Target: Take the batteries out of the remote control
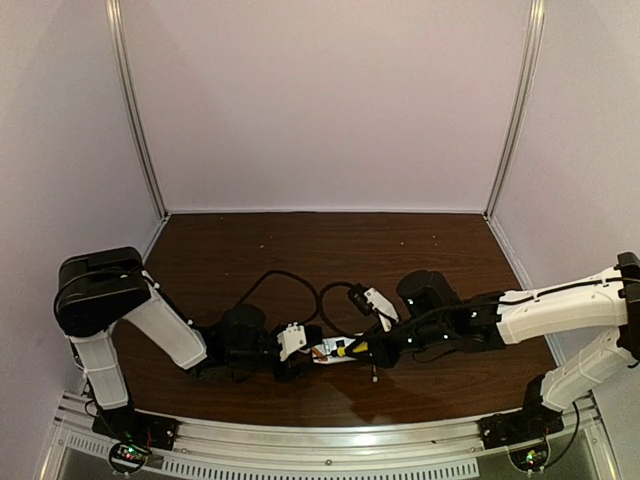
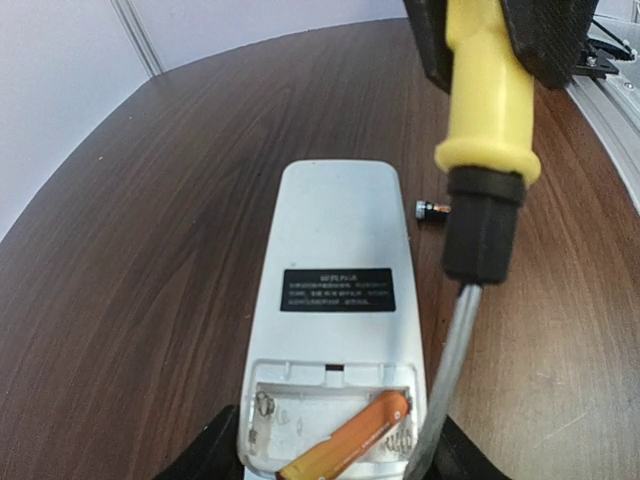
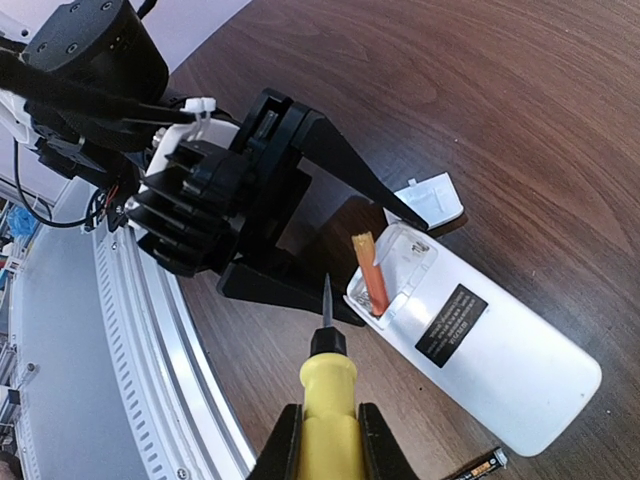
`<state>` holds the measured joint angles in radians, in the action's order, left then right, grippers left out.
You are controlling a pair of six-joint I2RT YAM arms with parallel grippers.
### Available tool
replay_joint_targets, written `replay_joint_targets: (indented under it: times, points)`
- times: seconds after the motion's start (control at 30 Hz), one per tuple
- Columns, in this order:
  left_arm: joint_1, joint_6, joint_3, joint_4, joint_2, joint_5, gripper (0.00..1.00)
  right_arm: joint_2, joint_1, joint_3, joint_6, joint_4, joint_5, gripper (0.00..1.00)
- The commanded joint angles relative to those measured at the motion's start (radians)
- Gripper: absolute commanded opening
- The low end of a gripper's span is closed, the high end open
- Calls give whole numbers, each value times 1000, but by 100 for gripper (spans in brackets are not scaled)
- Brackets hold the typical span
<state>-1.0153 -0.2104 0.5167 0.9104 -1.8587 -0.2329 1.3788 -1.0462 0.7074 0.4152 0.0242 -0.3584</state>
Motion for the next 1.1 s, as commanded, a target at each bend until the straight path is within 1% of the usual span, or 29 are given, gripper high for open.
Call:
replay_joint_targets:
  times: [0.0,0.43,0.63,0.83,1.07]
  points:
    - [6,-13,16,26,30,-25,0,4,-16,8,7,64,43,0]
    - [7,-12,19,16,36,-36,0,42,-27,20,18,78,80,0]
    - [6,-11,19,16,36,-30,0,51,-42,40,22,32,138,0]
    - [6,-9,20,16,36,-29,0,9,-44,35,53,-17,233,0]
    - [7,-9,22,15,32,-30,0,-24,-44,20,58,-11,191,0]
